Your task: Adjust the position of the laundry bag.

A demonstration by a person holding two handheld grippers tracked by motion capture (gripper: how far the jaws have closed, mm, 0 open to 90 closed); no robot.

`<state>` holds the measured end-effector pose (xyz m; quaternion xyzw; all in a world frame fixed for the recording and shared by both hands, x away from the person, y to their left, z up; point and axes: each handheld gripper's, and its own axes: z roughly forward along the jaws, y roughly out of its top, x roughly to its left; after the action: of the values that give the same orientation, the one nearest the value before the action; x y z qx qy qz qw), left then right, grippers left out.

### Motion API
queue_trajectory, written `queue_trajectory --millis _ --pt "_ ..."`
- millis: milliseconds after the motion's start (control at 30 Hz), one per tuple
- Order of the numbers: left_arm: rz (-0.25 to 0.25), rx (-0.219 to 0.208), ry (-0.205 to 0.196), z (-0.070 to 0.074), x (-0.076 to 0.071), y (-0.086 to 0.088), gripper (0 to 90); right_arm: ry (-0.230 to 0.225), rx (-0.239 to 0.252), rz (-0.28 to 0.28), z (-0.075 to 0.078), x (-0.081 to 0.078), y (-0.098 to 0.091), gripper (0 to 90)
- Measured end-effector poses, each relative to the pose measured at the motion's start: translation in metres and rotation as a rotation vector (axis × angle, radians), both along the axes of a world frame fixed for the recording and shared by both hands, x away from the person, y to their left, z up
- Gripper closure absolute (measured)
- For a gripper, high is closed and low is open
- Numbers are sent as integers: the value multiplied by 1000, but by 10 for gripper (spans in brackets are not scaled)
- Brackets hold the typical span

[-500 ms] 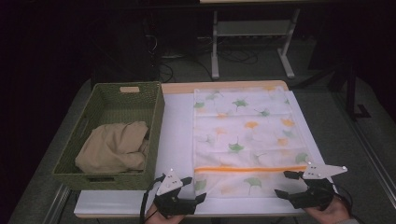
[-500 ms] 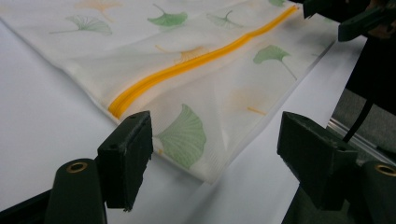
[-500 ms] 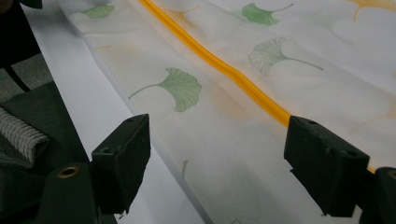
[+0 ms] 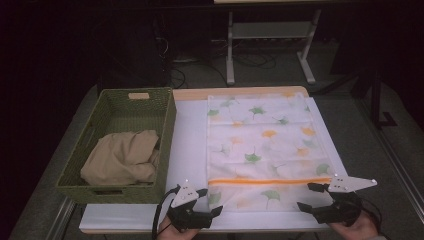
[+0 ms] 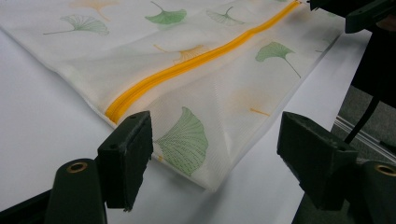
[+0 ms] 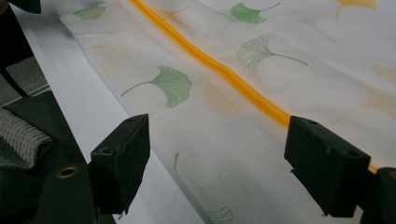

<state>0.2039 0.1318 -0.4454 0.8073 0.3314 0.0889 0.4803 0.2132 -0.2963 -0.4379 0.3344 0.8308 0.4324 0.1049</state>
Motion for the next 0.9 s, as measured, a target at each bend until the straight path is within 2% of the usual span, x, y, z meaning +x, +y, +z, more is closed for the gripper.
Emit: queue_trajectory --millis 300,467,667,700,867,900 --pt "9 10 -9 1 1 2 262 -2 -5 -15 2 1 -4 239" --pt "13 11 -7 0 2 2 262 4 -12 -43 4 3 -8 249" --pt "9 16 -10 1 2 0 263 15 -6 -103 9 7 -19 291" --pt "9 16 -11 1 3 0 263 26 -4 -139 11 10 -25 311" --pt "8 18 4 0 5 -2 267 20 -15 -193 21 14 -39 349" --pt "5 20 9 0 7 -3 274 16 -9 -232 27 16 -48 349"
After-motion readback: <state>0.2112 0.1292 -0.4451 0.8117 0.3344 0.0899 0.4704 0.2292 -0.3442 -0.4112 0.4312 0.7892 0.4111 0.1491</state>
